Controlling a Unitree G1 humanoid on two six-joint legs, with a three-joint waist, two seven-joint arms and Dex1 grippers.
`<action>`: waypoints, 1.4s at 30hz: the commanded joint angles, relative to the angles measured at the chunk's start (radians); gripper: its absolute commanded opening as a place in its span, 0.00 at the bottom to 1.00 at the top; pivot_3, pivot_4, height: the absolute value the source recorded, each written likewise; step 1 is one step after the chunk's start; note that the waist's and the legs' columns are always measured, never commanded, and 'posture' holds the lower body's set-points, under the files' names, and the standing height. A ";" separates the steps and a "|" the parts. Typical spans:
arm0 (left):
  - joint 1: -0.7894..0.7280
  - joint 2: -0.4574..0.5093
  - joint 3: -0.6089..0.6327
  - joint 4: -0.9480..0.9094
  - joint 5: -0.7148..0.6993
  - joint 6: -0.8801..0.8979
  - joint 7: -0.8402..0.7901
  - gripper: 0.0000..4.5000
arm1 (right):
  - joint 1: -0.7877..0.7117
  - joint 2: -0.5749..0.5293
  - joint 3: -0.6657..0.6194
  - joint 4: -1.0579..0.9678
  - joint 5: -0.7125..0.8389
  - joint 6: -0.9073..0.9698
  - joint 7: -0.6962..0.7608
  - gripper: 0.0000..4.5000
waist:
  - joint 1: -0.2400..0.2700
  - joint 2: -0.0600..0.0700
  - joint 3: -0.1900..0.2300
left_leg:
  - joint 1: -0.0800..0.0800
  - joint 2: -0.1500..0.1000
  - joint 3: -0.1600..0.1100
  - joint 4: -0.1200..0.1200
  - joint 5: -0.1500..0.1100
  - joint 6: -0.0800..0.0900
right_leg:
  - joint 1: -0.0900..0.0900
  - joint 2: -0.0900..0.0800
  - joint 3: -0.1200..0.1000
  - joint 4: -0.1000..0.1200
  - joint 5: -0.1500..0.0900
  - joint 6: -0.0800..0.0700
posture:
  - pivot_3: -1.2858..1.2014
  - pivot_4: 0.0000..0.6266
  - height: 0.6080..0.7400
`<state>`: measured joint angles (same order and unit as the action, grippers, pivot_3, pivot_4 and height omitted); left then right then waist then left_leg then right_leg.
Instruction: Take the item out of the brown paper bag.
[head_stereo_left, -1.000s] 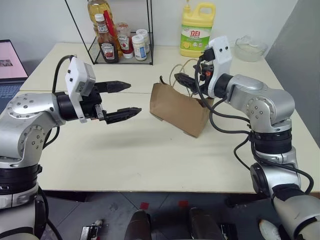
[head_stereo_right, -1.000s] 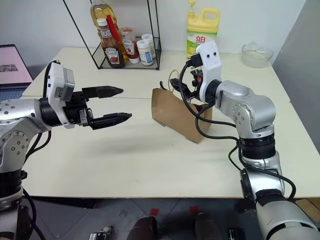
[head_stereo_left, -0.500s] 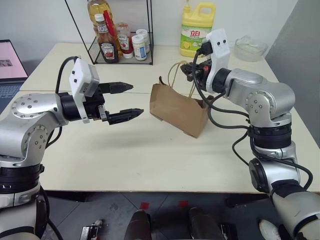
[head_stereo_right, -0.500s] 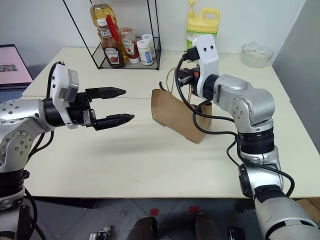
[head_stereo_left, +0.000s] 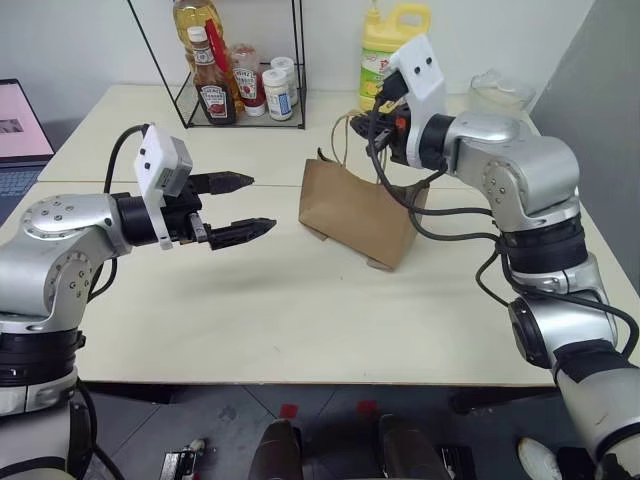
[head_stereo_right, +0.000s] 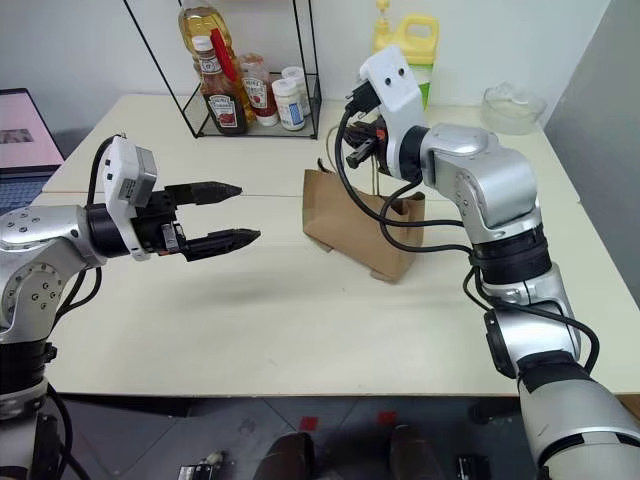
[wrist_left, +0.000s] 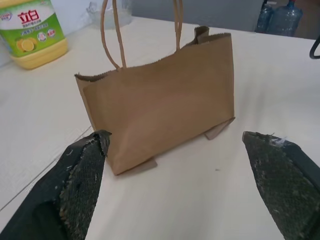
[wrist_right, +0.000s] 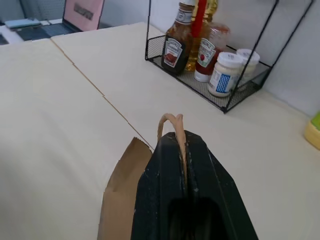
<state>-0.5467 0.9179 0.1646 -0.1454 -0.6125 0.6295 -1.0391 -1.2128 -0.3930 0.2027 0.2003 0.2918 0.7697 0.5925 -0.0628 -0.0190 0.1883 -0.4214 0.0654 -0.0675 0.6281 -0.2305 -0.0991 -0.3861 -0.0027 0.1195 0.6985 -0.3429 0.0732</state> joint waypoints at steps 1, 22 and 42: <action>0.010 0.031 0.050 0.004 0.005 -0.011 -0.006 1.00 | -0.091 -0.002 0.013 0.065 -0.059 -0.142 0.073 0.01 | -0.001 0.000 0.000 | 0.000 0.000 0.000 0.000 0.000 0.000 | 0.000 0.000 0.000 0.000 0.000 0.000 | 0.52 0.24 1.00; 0.089 0.093 0.118 0.029 -0.008 0.013 -0.036 1.00 | -0.372 0.187 -0.016 0.647 -0.221 -0.603 0.155 0.01 | -0.025 0.001 0.001 | -0.002 0.000 0.000 0.000 0.002 -0.004 | -0.003 -0.001 -0.001 0.002 0.000 0.000 | 0.52 0.24 1.00; 0.160 0.105 0.141 0.009 -0.009 0.012 -0.050 1.00 | -0.393 0.256 -0.032 0.807 -0.278 -0.787 0.154 0.01 | -0.027 0.001 0.001 | -0.002 0.000 -0.001 0.000 0.002 -0.004 | -0.003 -0.001 -0.002 0.006 0.000 -0.001 | 0.52 0.24 1.00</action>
<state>-0.3842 0.9993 0.2675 -0.1081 -0.6140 0.6479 -1.0832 -1.5484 -0.1410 0.2055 1.0314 0.0147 0.0290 0.7572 -0.0900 -0.0179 0.1890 -0.4235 0.0655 -0.0681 0.6284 -0.2281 -0.1035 -0.3894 -0.0034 0.1173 0.7043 -0.3431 0.0723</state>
